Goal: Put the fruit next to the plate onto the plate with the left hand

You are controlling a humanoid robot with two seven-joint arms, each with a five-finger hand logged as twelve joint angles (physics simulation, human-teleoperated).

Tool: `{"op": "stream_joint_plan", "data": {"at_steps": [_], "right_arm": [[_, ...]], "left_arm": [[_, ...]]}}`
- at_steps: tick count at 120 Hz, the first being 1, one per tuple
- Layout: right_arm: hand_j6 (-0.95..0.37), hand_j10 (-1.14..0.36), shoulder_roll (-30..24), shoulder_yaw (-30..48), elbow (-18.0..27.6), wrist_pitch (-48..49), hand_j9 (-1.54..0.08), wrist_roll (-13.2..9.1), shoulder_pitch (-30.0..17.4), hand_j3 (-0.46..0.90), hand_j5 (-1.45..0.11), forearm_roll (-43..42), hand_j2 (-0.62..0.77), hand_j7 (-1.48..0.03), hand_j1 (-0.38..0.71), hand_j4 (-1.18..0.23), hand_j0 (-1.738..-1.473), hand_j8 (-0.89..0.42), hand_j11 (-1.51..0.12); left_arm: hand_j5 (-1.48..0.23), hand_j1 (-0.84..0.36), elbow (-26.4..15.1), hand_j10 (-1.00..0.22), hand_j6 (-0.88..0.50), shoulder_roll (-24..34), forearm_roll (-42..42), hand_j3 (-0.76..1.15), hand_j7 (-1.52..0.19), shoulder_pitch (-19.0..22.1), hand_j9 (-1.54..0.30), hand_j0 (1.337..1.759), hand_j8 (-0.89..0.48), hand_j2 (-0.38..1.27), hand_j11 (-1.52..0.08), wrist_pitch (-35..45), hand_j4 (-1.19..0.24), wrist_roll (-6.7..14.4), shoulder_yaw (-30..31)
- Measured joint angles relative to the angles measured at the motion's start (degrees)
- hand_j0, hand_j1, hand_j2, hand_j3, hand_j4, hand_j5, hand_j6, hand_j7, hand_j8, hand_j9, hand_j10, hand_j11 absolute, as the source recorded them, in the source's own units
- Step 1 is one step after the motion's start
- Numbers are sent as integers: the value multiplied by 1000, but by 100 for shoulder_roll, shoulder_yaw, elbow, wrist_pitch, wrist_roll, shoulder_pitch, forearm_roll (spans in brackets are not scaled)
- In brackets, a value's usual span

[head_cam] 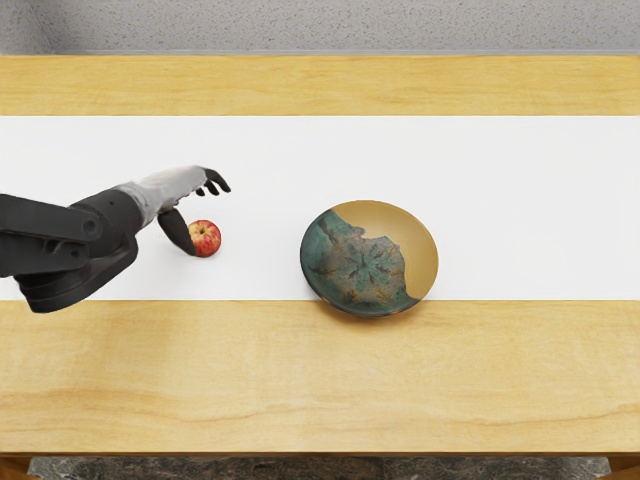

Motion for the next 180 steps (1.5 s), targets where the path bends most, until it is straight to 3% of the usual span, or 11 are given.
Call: {"op": "stream_joint_plan", "data": {"at_steps": [48,83,84,108,122,129,138,162,180], "right_arm": [[-31,-31,0,0,0,0,-40,0,0,0,-40,0,-6,-40,-312,-31,-1658,-31,-40],[-31,-31,0,0,0,0,-40,0,0,0,-40,0,-6,-40,-312,-31,-1658,-31,-40],[-31,-31,0,0,0,0,-40,0,0,0,-40,0,-6,-40,-312,-31,-1658,-31,-40],[-31,-31,0,0,1,0,-40,0,0,0,-40,0,-6,-40,-312,-31,-1658,-31,-40],[-31,-31,0,0,0,0,-40,0,0,0,-40,0,-6,-40,-312,-31,-1658,-31,-40],[-31,-31,0,0,0,0,-40,0,0,0,-40,0,-6,-40,-312,-31,-1658,-31,-40],[-31,-31,0,0,0,0,-40,0,0,0,-40,0,-6,-40,-312,-31,-1658,-31,-40],[-31,-31,0,0,0,0,-40,0,0,0,-40,0,-6,-40,-312,-31,-1658,-31,-40],[-31,-31,0,0,0,0,-40,0,0,0,-40,0,-6,-40,-312,-31,-1658,-31,-40]], "left_arm": [[-521,-131,558,-401,-401,-519,26,0,-521,371,-521,1658,-401,81,-521,259,-401,23,384],[-630,-251,654,-483,-462,-748,33,0,-644,450,-644,1655,-489,86,-642,268,-491,36,412],[-629,-255,654,-485,-465,-752,29,0,-643,450,-644,1656,-483,154,-642,269,-493,34,413],[-634,-260,679,-510,-458,-801,4,0,-651,503,-664,1656,-474,105,-662,275,-527,32,419],[-725,-269,701,-560,-431,-809,22,0,-749,503,-765,1652,-412,113,-764,264,-582,75,442],[-773,-285,705,-601,-444,-809,18,0,-801,503,-821,1652,-399,206,-821,268,-627,120,450],[-843,-290,698,-642,-413,-810,-9,0,-864,459,-878,1653,-416,300,-878,263,-604,158,454],[-959,-262,663,-692,-379,-862,-46,0,-954,254,-952,1652,-410,247,-955,252,-577,189,342],[-988,-272,654,-706,-376,-1026,-113,0,-971,-173,-961,1654,-394,314,-963,250,-570,198,213]]}}
